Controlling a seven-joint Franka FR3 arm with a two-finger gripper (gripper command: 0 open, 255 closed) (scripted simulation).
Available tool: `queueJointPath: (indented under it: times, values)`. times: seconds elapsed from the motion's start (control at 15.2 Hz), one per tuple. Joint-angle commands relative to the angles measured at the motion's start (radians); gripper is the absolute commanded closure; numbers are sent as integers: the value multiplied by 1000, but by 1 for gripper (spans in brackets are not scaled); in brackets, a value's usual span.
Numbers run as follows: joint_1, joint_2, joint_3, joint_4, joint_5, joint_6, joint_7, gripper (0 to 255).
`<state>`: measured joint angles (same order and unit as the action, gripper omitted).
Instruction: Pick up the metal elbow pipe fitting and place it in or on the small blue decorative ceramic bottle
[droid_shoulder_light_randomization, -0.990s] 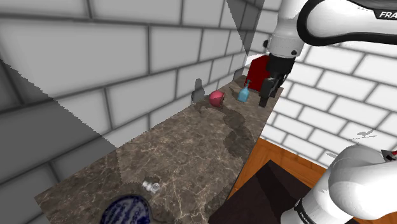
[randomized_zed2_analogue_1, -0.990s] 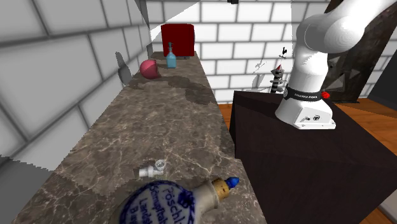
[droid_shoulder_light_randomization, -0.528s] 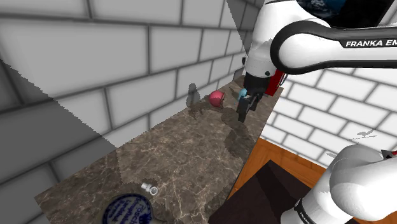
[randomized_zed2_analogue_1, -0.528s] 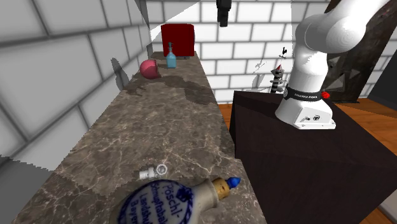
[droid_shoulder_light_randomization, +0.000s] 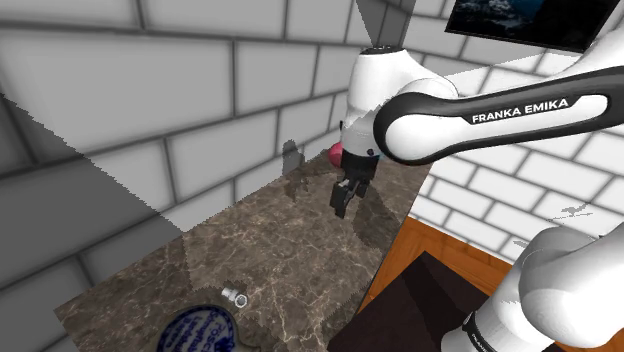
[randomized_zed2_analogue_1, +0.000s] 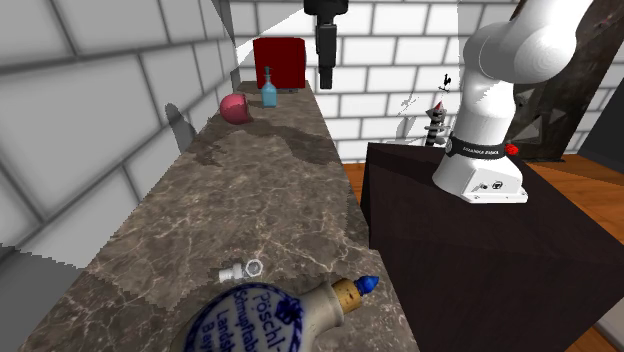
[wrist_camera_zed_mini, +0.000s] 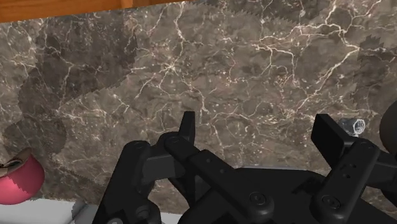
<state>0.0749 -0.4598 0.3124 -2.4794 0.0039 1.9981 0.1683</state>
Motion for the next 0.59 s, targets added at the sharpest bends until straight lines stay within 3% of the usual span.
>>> queueJointPath:
  times: [0.0,0.26,0.53]
  values:
    - [3,58,34,5,-7,55,41,0]
    - [-1,198,101,37,-52,160,134,0]
    - [-6,356,159,93,-139,245,249,0]
